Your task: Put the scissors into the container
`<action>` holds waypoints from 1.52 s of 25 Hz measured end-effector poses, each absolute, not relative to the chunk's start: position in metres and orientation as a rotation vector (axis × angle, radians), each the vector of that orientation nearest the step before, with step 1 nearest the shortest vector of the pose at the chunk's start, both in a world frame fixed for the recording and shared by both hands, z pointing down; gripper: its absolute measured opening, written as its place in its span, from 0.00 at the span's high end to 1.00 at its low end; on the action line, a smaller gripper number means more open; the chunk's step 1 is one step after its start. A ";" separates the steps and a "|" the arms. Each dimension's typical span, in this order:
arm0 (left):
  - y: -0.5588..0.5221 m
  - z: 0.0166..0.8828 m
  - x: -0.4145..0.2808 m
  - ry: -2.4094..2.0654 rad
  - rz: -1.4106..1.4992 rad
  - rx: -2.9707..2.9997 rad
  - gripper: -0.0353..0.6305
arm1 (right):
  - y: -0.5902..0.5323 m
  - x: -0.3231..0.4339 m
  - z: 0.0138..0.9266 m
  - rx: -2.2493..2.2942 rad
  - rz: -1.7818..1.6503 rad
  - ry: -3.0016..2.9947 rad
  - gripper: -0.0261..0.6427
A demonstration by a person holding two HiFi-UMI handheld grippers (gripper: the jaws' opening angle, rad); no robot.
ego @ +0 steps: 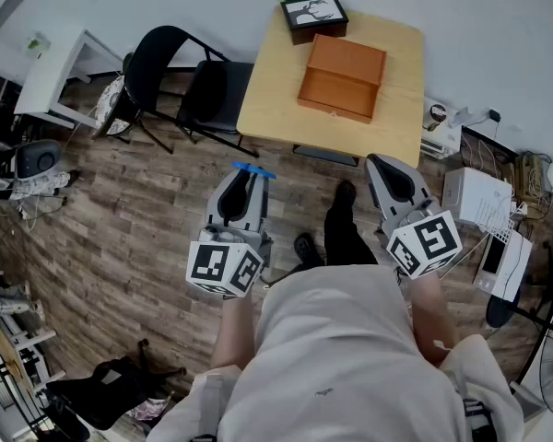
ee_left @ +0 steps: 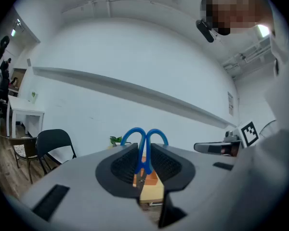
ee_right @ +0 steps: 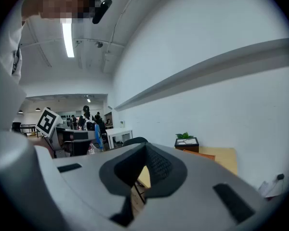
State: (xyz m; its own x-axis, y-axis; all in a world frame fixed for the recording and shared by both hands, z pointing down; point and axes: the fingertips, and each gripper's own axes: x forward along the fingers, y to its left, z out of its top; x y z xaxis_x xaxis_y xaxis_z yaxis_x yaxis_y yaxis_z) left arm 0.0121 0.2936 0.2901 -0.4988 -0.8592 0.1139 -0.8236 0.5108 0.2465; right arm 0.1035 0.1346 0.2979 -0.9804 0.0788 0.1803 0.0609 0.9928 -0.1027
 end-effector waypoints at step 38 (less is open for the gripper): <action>0.164 0.311 -0.059 -2.386 -0.091 1.589 0.83 | 0.004 0.034 0.323 0.126 0.221 -2.928 0.96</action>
